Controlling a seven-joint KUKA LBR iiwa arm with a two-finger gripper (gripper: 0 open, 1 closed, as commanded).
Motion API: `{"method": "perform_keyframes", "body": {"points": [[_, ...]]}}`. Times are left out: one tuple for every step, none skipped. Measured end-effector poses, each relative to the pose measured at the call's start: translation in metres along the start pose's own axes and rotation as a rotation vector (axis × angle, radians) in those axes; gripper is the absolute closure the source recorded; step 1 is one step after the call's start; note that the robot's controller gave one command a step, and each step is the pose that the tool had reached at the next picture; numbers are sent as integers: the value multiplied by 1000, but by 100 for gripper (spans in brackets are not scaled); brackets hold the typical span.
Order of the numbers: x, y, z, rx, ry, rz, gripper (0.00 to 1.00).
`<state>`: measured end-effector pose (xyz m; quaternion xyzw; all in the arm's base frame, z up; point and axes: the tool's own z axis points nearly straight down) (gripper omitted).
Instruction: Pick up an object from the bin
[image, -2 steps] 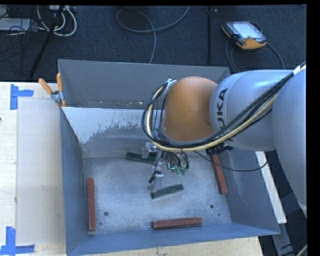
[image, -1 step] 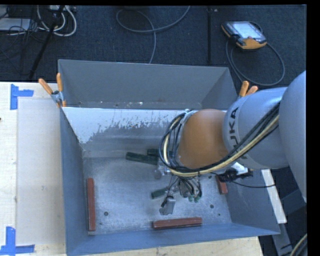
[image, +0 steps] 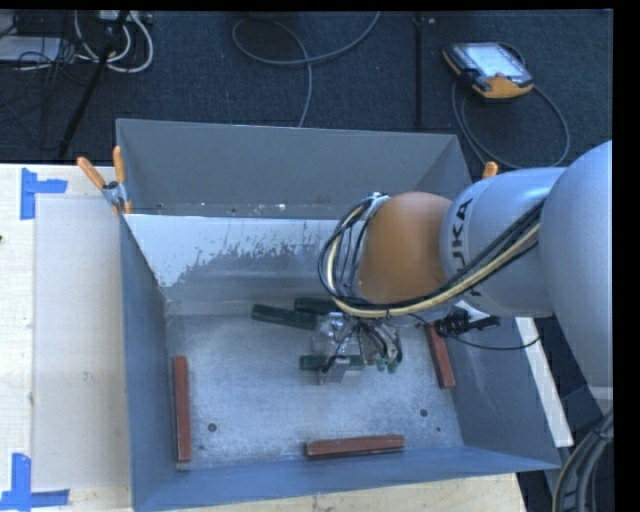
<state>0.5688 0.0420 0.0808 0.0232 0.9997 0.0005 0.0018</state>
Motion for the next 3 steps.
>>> {"method": "perform_keyframes", "body": {"points": [[0, 0, 0, 0, 0, 1, 100], [3, 16, -135, 1, 3, -44, 100], [3, 15, -135, 1, 3, -44, 100]]}}
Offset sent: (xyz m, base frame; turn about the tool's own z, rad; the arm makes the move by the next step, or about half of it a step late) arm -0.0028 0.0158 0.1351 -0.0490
